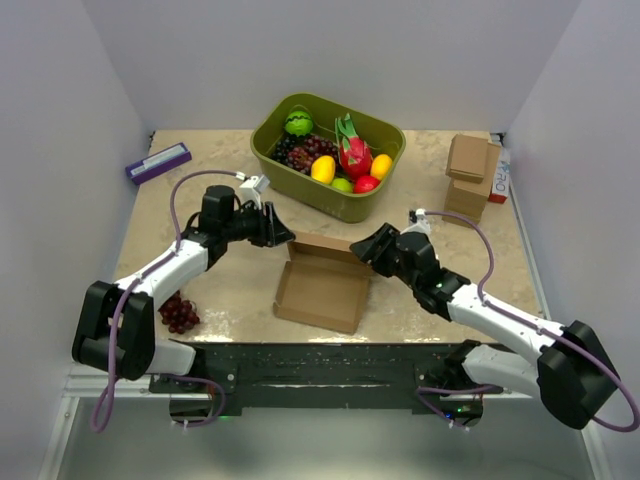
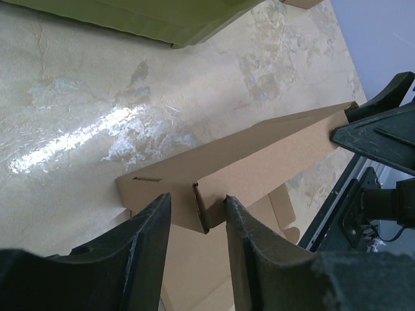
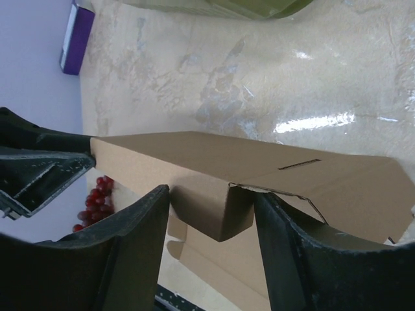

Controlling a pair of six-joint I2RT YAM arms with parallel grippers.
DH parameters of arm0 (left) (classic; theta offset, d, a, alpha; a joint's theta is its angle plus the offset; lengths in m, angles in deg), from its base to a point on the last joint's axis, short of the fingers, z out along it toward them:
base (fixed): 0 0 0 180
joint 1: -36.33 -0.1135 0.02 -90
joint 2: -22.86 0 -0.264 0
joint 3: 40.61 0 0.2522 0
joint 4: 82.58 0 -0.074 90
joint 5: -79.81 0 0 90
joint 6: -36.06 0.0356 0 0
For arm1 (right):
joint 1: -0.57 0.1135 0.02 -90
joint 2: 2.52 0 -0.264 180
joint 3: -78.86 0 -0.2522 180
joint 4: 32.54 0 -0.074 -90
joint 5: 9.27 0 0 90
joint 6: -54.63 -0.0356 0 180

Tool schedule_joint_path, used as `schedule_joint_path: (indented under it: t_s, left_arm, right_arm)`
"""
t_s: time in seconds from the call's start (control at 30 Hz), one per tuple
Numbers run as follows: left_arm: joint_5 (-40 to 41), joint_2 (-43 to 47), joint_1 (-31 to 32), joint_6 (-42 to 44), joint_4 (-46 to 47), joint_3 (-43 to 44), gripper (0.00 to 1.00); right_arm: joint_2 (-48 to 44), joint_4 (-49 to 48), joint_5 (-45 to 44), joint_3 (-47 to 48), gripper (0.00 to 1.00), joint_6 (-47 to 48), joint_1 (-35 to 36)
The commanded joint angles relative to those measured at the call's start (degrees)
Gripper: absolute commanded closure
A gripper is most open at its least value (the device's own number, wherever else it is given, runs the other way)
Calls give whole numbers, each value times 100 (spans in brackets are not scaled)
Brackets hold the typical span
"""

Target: Fold the paper box

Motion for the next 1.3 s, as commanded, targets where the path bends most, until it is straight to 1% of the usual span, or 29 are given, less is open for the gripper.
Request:
schedule_joint_path:
  t_s: [0.0,0.03,0.2,0.23,0.3,0.43,0.57,0.6,0.67,0.7,0.73,0.77,0.8,0.87,0.93,1.0,1.07,1.13,1.23,1.27]
  left_arm:
    - [-130,-30,43,19,110,-35,57]
    - [-130,-21,51,19,110,-26,57]
    - [-147,-30,87,20,110,-52,58]
    - [-148,-30,95,19,110,-52,58]
    - [-156,-21,104,20,110,-52,58]
    - [-156,-21,113,19,110,-61,59]
    - [-130,-21,113,28,101,-61,59]
    - [-121,-21,113,28,101,-61,59]
    - [-95,-21,113,28,92,-61,59]
    - [-77,-21,113,28,92,-52,59]
    - [-25,-21,113,28,75,-52,59]
    - [-7,-21,113,20,66,-52,59]
    - [-7,-30,113,28,66,-52,59]
    - [19,-30,113,28,57,-52,59]
    - [54,-38,113,20,40,-52,60]
    - [72,-56,113,28,40,-52,60]
    - [72,-56,113,20,40,-52,60]
    - [81,-56,113,28,48,-52,60]
    - [72,-65,113,19,57,-52,60]
    - [72,-56,113,19,57,-52,60]
  right_arm:
    - [-111,-810,38,-213,46,-529,-43]
    - [-93,-881,38,-240,48,-590,-51]
    - [99,-1503,65,-485,55,-1082,-69]
    - [135,-1610,47,-530,59,-1162,-78]
    - [231,-1865,3,-635,63,-1364,-78]
    - [311,-1980,-128,-697,71,-1514,-78]
    - [188,-1901,-313,-793,76,-1514,-78]
    - [144,-1918,-374,-828,76,-1514,-78]
    - [-5,-1744,-419,-812,72,-1383,-69]
    - [-66,-1612,-462,-768,61,-1295,-78]
    - [-145,-1446,-541,-715,54,-1094,-78]
    - [-337,-1079,-585,-628,48,-962,-69]
    - [-470,-910,-673,-601,38,-838,-78]
    - [-916,-358,-770,-618,32,-522,-69]
    - [-1261,-136,-797,-705,29,-294,-78]
    - [-1751,163,-736,-881,29,-196,-78]
    - [-2035,444,-683,-1030,31,-38,-60]
    - [-2264,568,-648,-1092,35,207,-43]
    - [-2107,683,-665,-1049,47,427,62]
    - [-1958,805,-726,-944,54,463,115]
